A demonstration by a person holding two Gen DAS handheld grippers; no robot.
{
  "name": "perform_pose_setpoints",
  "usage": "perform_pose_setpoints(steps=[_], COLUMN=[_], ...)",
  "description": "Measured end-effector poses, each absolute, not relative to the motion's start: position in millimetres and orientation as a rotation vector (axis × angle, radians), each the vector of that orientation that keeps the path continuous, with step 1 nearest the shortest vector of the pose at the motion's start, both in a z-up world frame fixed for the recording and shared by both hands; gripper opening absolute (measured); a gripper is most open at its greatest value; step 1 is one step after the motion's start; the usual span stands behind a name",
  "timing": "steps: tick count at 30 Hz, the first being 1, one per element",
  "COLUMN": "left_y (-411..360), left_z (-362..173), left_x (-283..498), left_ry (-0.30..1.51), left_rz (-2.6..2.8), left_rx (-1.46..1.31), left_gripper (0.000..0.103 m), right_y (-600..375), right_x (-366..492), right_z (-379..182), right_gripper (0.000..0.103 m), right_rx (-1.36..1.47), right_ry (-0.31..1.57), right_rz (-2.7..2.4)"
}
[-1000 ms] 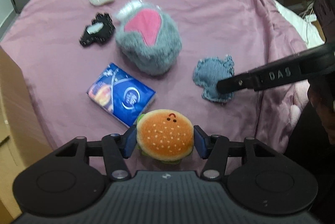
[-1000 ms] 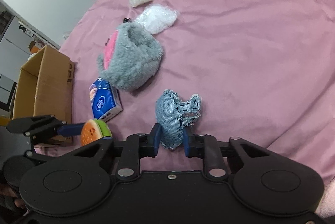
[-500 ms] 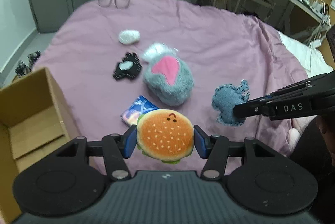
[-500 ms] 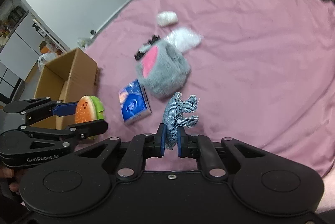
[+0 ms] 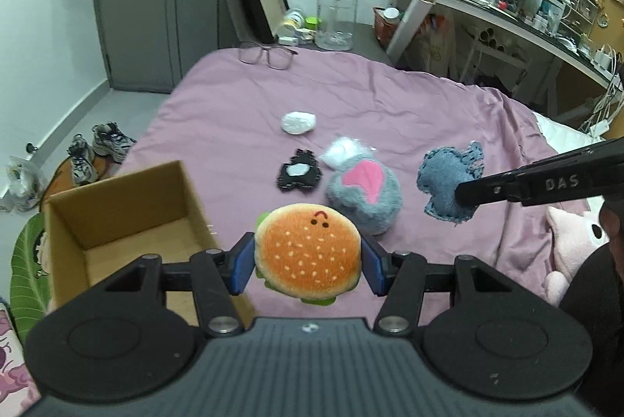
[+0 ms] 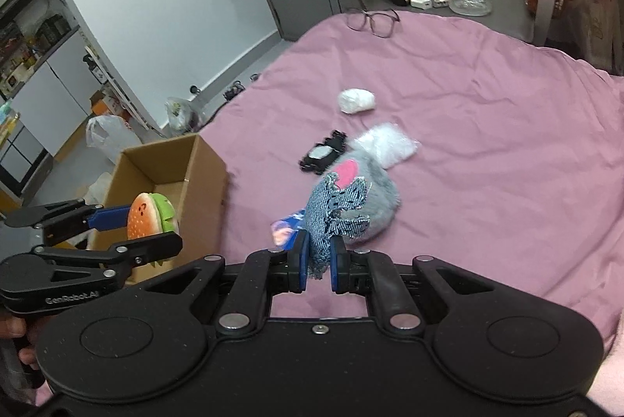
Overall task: Organize soft objects
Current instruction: 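Carry the burger plush and denim patch over the cardboard box with both tools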
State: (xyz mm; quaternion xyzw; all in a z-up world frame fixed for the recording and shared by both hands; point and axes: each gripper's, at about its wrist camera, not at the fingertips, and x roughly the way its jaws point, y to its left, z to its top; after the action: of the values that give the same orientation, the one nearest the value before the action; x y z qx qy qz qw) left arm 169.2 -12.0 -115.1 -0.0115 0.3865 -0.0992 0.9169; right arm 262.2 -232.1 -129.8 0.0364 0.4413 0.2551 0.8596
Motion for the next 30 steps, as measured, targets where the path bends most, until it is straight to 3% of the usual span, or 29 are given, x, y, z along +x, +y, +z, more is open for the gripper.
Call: perform_pose_setpoints(steps=[30], left_y=[94], left_z=[-153], left_x=[140], left_ry=[0.818], left_rz=[-0.065], left_rx=[-0.181], left_gripper=[0.056], right_y=[-128], right_x=[236], right_z=[-116], right_gripper=[0.011], right_rx=[0.003], right_ry=[0.845], right_rz=[0.672])
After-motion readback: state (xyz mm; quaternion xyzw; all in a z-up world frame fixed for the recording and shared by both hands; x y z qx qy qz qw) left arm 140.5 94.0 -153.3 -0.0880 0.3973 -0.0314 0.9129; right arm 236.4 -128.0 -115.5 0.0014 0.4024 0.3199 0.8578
